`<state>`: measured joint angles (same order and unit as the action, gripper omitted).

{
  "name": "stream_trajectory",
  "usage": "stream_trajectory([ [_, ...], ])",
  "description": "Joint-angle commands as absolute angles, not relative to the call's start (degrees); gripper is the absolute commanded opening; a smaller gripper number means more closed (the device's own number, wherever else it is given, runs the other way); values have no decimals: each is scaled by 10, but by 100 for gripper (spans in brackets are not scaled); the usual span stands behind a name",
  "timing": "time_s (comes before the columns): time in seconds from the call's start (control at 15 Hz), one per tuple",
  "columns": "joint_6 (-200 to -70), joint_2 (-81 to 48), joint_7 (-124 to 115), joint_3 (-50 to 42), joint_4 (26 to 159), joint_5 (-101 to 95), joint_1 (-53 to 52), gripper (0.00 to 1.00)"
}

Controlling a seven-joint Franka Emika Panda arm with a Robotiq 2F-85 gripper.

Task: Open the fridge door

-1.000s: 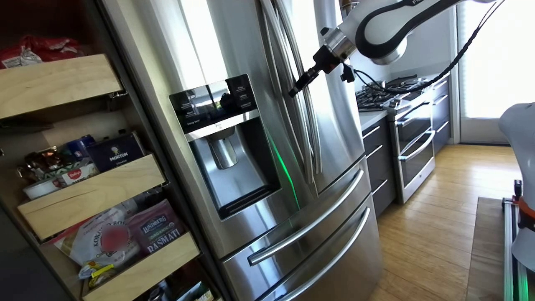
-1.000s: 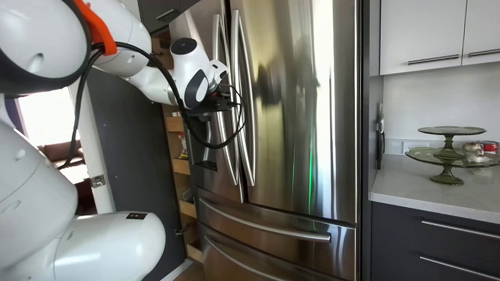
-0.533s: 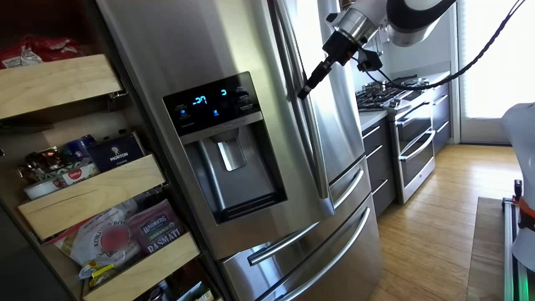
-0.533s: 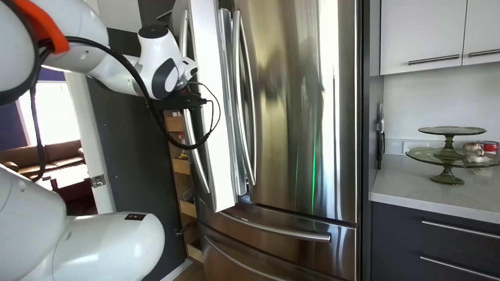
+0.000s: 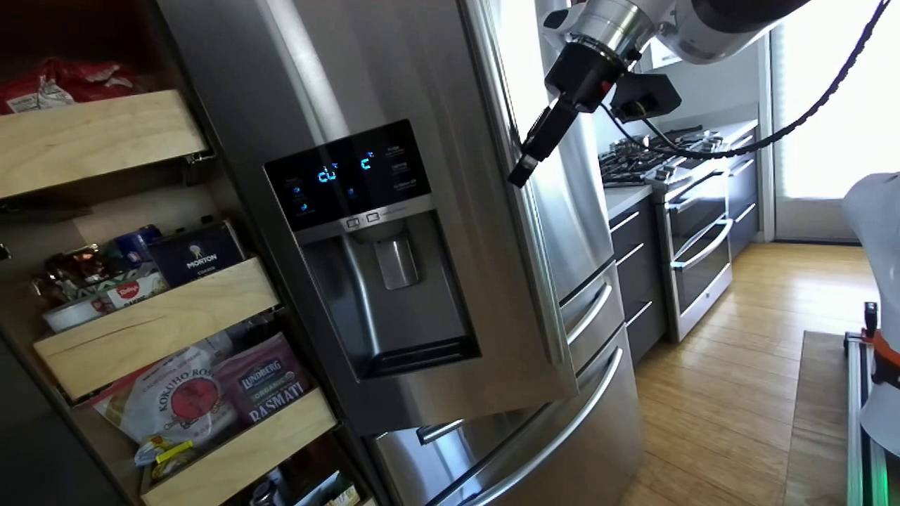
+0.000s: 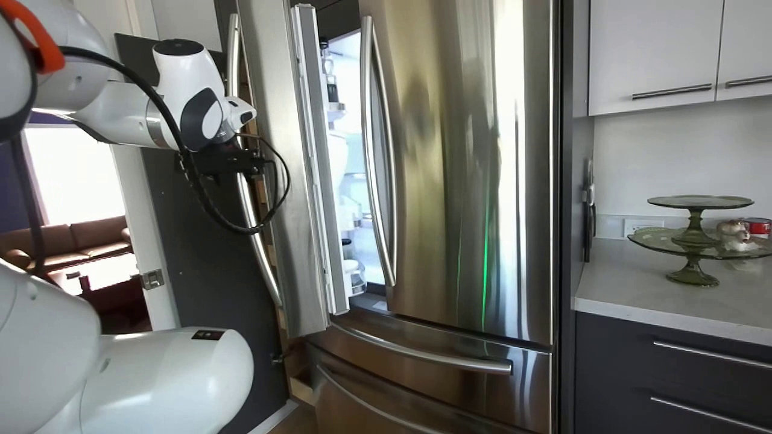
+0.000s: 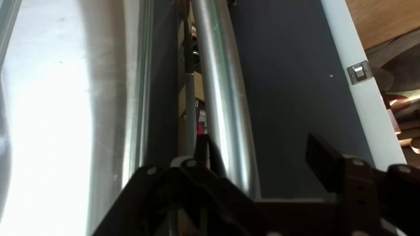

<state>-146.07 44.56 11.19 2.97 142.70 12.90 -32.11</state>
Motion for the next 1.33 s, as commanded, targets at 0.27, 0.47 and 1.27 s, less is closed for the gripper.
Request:
stream_trajectory([
  [0.27,-1325,443,10,104,1388,100,-218,100],
  [0.47,-1304,441,-4,123,1367,105,-202,100],
  [1.27,-1311,498,-54,144,1357,49,-144,100],
])
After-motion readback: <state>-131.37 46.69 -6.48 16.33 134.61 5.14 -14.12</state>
